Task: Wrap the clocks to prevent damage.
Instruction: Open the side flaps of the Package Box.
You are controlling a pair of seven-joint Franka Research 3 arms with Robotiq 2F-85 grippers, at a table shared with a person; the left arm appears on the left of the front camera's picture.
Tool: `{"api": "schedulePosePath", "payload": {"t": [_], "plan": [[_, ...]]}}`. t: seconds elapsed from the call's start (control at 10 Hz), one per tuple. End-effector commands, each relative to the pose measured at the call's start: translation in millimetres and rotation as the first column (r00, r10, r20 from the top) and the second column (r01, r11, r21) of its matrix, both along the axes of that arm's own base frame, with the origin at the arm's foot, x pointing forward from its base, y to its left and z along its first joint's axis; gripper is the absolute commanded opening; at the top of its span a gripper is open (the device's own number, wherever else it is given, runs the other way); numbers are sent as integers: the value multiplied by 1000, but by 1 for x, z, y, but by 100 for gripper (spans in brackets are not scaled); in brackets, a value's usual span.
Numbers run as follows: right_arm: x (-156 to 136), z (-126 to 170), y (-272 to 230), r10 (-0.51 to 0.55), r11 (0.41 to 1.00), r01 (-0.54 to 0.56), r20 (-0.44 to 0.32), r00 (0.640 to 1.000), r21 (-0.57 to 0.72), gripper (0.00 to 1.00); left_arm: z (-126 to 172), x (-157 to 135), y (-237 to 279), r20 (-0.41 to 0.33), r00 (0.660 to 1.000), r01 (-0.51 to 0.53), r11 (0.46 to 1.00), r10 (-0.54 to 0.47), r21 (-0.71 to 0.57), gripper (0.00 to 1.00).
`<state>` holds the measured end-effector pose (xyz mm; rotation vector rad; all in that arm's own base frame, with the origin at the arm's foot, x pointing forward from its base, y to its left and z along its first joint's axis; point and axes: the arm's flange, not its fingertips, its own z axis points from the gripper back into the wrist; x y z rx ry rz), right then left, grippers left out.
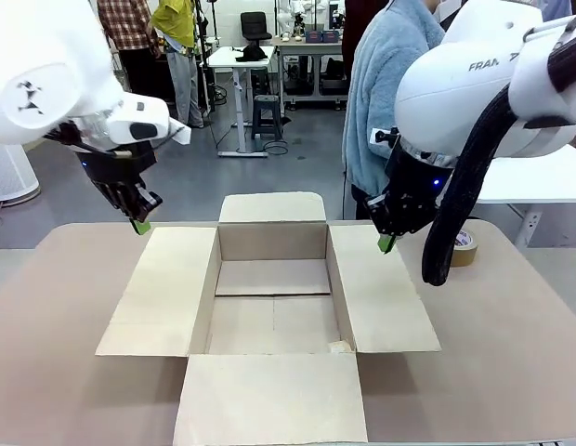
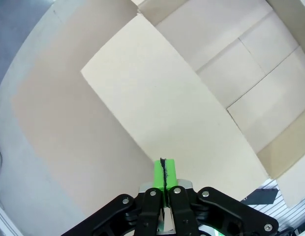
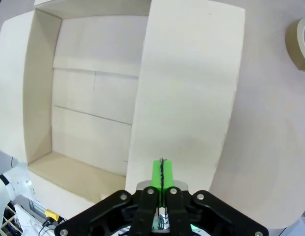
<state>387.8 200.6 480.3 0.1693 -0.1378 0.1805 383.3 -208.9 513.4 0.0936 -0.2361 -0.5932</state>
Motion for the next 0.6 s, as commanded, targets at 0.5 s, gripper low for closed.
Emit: {"api": "schedulePosePath", "payload": {"t": [0.5], "plan": [[31,-73,15,-173,977,166,-48,984,-134,1,-65,7,-27,-110,964,-246,969,243,-17,0]]}}
